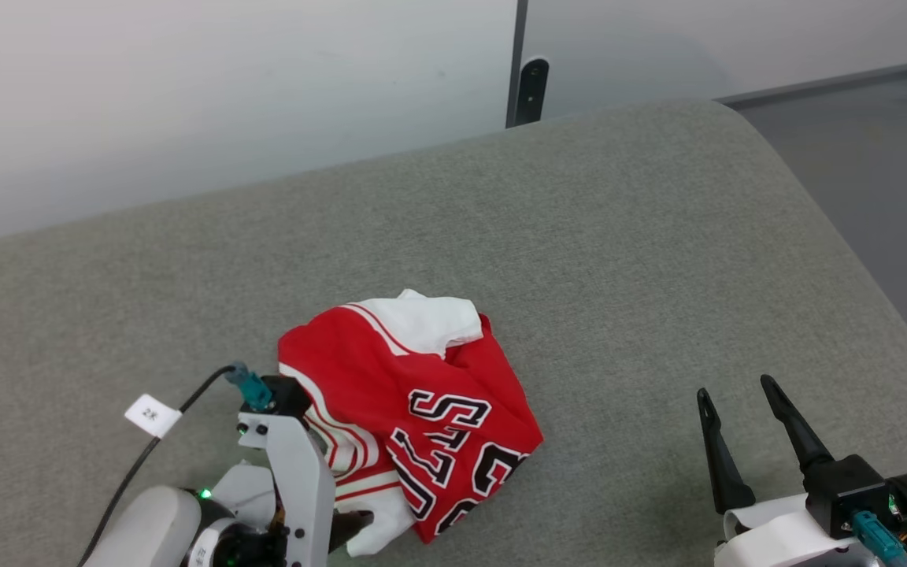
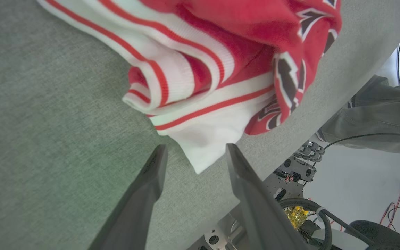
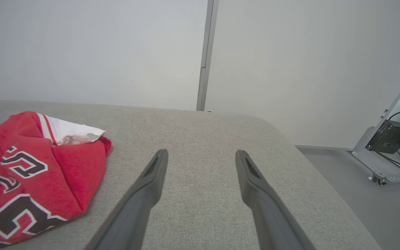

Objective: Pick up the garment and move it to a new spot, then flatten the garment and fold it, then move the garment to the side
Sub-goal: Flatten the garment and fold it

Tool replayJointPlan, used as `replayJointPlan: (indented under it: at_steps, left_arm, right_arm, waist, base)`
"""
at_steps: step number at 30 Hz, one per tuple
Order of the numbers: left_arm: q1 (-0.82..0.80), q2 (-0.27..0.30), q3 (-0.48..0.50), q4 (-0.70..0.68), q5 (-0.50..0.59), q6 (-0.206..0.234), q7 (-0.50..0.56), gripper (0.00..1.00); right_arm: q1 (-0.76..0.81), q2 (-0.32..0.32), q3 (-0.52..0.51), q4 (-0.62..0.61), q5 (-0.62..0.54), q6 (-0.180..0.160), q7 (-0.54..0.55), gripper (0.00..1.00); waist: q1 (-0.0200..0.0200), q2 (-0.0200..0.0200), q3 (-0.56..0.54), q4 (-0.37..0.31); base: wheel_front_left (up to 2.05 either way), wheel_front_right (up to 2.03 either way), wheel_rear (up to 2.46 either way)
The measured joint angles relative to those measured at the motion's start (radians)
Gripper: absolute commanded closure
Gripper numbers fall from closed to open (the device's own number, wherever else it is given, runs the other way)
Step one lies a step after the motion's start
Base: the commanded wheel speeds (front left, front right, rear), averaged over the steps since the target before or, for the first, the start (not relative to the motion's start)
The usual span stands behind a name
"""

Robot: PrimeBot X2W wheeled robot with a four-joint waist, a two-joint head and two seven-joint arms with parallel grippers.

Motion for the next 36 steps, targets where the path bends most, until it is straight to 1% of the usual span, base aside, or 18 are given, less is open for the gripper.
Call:
replayJointPlan:
  at_steps: [1, 3, 4, 5, 6, 8, 9, 15, 16, 18, 19, 23, 24, 25, 27, 28, 32, 36]
  left_arm:
    - [-0.005, -0.001, -0.003, 0.003, 0.0, -0.002, 0.0, 0.17]
    - [-0.01, -0.002, -0.005, 0.015, 0.001, -0.005, 0.002, 0.16]
    - [-0.012, -0.001, -0.008, 0.022, 0.003, -0.007, 0.002, 0.19]
    - [-0.015, 0.0, -0.009, 0.027, 0.005, -0.01, 0.001, 0.18]
    - [-0.02, 0.0, -0.01, 0.033, 0.006, -0.011, -0.002, 0.16]
    - [-0.025, 0.002, -0.014, 0.046, 0.009, -0.019, -0.001, 0.22]
    - [-0.026, 0.001, -0.016, 0.053, 0.009, -0.02, -0.002, 0.2]
    - [-0.031, -0.003, -0.032, 0.104, 0.018, -0.03, -0.01, 0.23]
    - [-0.036, -0.002, -0.037, 0.112, 0.022, -0.037, -0.01, 0.22]
    - [-0.038, -0.007, -0.036, 0.13, 0.02, -0.038, -0.017, 0.19]
    - [-0.039, -0.01, -0.037, 0.14, 0.02, -0.037, -0.024, 0.2]
    - [-0.051, -0.02, -0.051, 0.179, 0.033, -0.045, -0.033, 0.12]
    - [-0.055, -0.026, -0.052, 0.189, 0.032, -0.045, -0.034, 0.13]
    - [-0.06, -0.03, -0.053, 0.2, 0.031, -0.045, -0.034, 0.18]
    - [-0.067, -0.044, -0.052, 0.219, 0.026, -0.042, -0.033, 0.69]
    - [-0.07, -0.046, -0.051, 0.226, 0.025, -0.038, -0.034, 1.0]
    - [-0.083, -0.044, -0.052, 0.245, 0.028, -0.037, -0.042, 1.0]
    - [-0.088, -0.019, -0.061, 0.218, 0.036, -0.046, -0.03, 1.0]
  right_arm:
    - [-0.003, 0.0, 0.0, 0.001, 0.003, 0.0, 0.0, 0.0]
    - [-0.007, 0.0, 0.0, 0.001, 0.01, 0.0, 0.0, 0.0]
    - [-0.007, 0.0, 0.001, 0.001, 0.012, 0.0, 0.0, 0.0]
    - [-0.008, 0.0, 0.001, 0.001, 0.015, 0.0, 0.0, 0.0]
    - [-0.008, 0.0, 0.002, 0.001, 0.017, 0.0, 0.0, 0.0]
    - [-0.009, 0.0, 0.006, 0.002, 0.02, 0.0, 0.0, 0.0]
    - [-0.009, 0.0, 0.007, 0.002, 0.022, 0.0, 0.0, 0.0]
    - [-0.02, 0.0, 0.01, 0.007, 0.028, 0.0, 0.0, 0.0]
    - [-0.021, 0.0, 0.01, 0.007, 0.031, 0.0, 0.0, 0.0]
    - [-0.028, 0.0, 0.013, 0.009, 0.035, 0.0, 0.0, 0.0]
    - [-0.03, 0.0, 0.015, 0.009, 0.038, 0.0, 0.0, 0.0]
    - [-0.031, 0.0, 0.017, 0.01, 0.043, 0.0, 0.0, 0.0]
    - [-0.033, 0.0, 0.017, 0.01, 0.044, 0.0, 0.0, 0.0]
    - [-0.036, 0.0, 0.017, 0.01, 0.044, 0.0, 0.0, 0.0]
    - [-0.04, 0.0, 0.018, 0.011, 0.044, 0.0, 0.0, 0.0]
    - [-0.042, 0.0, 0.019, 0.011, 0.044, 0.0, 0.0, 0.0]
    - [-0.047, 0.0, 0.024, 0.012, 0.047, 0.0, 0.0, 0.0]
    - [-0.05, 0.001, 0.021, 0.012, 0.049, 0.0, 0.0, 0.0]
  waist:
    - [0.0, 0.0, 0.003, -0.004]
    - [0.0, 0.0, 0.008, -0.011]
    - [0.0, 0.0, 0.011, -0.014]
    - [0.0, 0.0, 0.013, -0.017]
    - [0.0, 0.0, 0.016, -0.02]
    - [0.0, 0.0, 0.022, -0.025]
    - [0.0, 0.0, 0.025, -0.028]
    - [0.0, 0.0, 0.04, -0.037]
    - [0.0, 0.0, 0.043, -0.038]
    - [0.0, 0.0, 0.047, -0.04]
    - [0.0, 0.0, 0.049, -0.04]
    - [0.0, 0.0, 0.058, -0.042]
    - [0.0, 0.0, 0.06, -0.042]
    - [0.0, 0.0, 0.062, -0.041]
    - [0.0, 0.0, 0.063, -0.039]
    - [0.0, 0.0, 0.064, -0.038]
    - [0.0, 0.0, 0.066, -0.037]
    - [0.0, 0.0, 0.065, -0.029]
  base:
    - [0.0, 0.0, 0.0]
    - [0.0, 0.0, 0.0]
    - [0.0, 0.0, 0.0]
    - [0.0, 0.0, 0.0]
    - [0.0, 0.0, 0.0]
    - [0.0, 0.0, 0.0]
    - [0.0, 0.0, 0.0]
    - [0.0, 0.0, 0.0]
    - [0.0, 0.0, 0.0]
    - [0.0, 0.0, 0.0]
    - [0.0, 0.0, 0.0]
    - [0.0, 0.0, 0.0]
    - [0.0, 0.0, 0.0]
    - [0.0, 0.0, 0.0]
    - [0.0, 0.0, 0.0]
    - [0.0, 0.0, 0.0]
    - [0.0, 0.0, 0.0]
    - [0.0, 0.0, 0.0]
